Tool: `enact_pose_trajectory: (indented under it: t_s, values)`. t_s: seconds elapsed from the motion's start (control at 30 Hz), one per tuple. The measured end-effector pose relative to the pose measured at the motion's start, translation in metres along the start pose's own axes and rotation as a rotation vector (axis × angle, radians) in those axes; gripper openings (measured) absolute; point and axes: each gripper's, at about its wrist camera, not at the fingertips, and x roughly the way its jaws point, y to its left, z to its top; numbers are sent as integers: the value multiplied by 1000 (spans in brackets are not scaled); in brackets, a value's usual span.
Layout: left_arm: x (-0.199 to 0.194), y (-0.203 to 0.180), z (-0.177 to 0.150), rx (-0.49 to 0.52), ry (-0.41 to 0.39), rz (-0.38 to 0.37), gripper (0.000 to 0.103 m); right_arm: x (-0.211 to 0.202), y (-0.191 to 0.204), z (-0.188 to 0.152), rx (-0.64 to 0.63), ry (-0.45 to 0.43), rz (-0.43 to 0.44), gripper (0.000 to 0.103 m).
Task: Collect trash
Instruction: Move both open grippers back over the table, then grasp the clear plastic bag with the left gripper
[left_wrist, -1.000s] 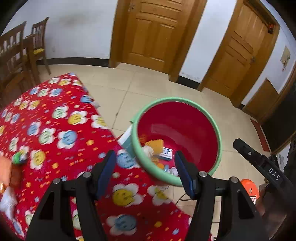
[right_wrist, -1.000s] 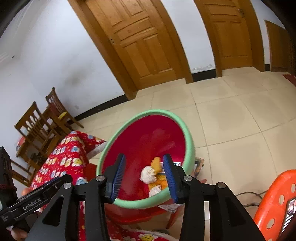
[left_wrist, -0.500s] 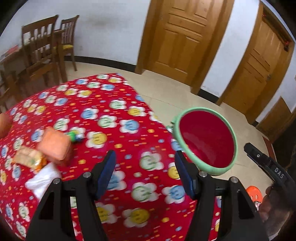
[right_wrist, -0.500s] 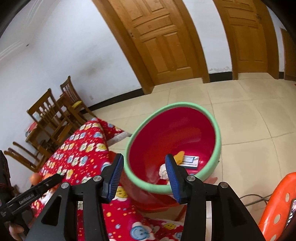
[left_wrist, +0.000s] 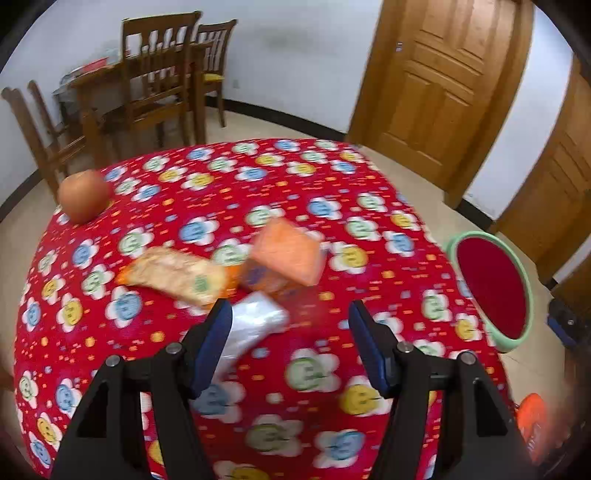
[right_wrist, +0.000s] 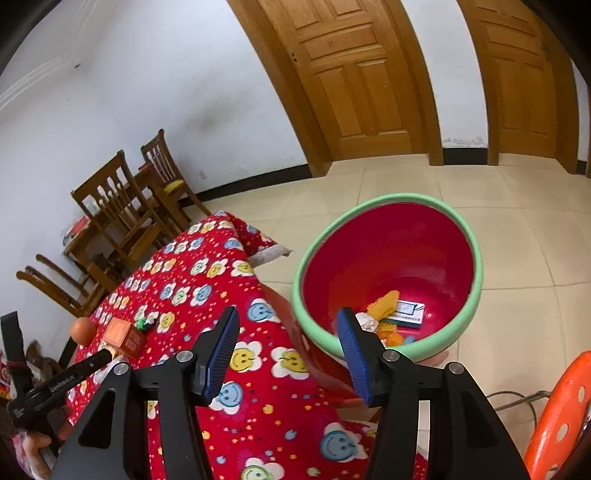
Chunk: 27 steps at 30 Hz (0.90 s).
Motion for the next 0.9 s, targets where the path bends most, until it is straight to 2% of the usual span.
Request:
enact_pose_trajectory:
  t_s: [0.23,0.5,0.7,0.83,0.9]
  values:
    - [14,25,-5,-6,47,31,65,7,17,-5,-31,24,16,57]
    - [28,33,-11,-7,87,52,65,11,26,-7,-51,39,18,58]
    - [29,31,-17,13,83,58,65,17,30,-9,-55,56,26,58]
    - [29,29,-18,19,79,59,56,21,35,-11,-64,67,32,58]
    - [27,30,-19,14,75,56,55,23,37,-11,-68,70,34,58]
